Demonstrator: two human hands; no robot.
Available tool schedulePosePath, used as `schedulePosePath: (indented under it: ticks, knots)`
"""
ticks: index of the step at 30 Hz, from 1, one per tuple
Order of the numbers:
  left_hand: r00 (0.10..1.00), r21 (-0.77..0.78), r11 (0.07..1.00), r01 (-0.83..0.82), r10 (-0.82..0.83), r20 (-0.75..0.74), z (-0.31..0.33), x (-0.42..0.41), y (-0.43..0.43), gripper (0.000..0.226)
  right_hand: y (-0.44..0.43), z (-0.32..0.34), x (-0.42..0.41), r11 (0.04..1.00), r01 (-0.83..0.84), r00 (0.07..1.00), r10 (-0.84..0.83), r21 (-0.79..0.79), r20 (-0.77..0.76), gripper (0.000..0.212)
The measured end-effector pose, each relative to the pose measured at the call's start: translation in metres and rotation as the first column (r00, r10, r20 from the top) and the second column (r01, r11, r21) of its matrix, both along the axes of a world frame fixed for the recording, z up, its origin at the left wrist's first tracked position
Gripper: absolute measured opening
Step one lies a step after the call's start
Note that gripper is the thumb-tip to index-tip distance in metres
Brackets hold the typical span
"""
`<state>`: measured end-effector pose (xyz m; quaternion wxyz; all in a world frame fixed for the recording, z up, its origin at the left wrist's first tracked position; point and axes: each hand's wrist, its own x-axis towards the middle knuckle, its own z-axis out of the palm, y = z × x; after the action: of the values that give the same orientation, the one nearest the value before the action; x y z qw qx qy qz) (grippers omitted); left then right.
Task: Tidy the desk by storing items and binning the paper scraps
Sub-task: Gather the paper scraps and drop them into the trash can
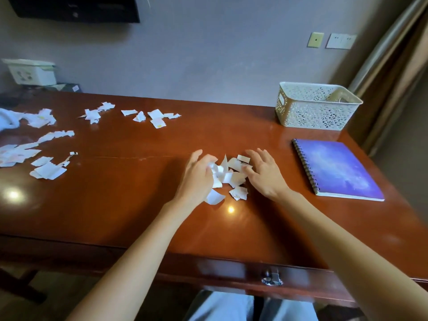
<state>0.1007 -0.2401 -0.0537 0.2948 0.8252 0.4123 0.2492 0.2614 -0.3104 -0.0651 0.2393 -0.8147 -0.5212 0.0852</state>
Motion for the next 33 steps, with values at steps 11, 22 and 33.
schedulePosePath:
  ticks: [11, 22, 33]
  knots:
    - [0.890, 0.025, 0.988, 0.154, -0.128, -0.437, -0.017, 0.004, 0.013, 0.067, 0.029, -0.011, -0.006, 0.936, -0.165, 0.951, 0.235, -0.311, 0.203, 0.042]
    - [0.908, 0.382, 0.908, 0.171, 0.006, -0.420, -0.025, 0.031, 0.032, 0.033, 0.027, -0.013, -0.002, 0.981, -0.161, 0.929, 0.189, -0.110, 0.319, 0.034]
    - [0.933, 0.324, 0.943, 0.069, 0.054, -0.355, -0.016, 0.054, 0.051, 0.032, 0.032, 0.004, 0.012, 0.998, 0.013, 0.993, -0.019, 0.055, 0.115, 0.035]
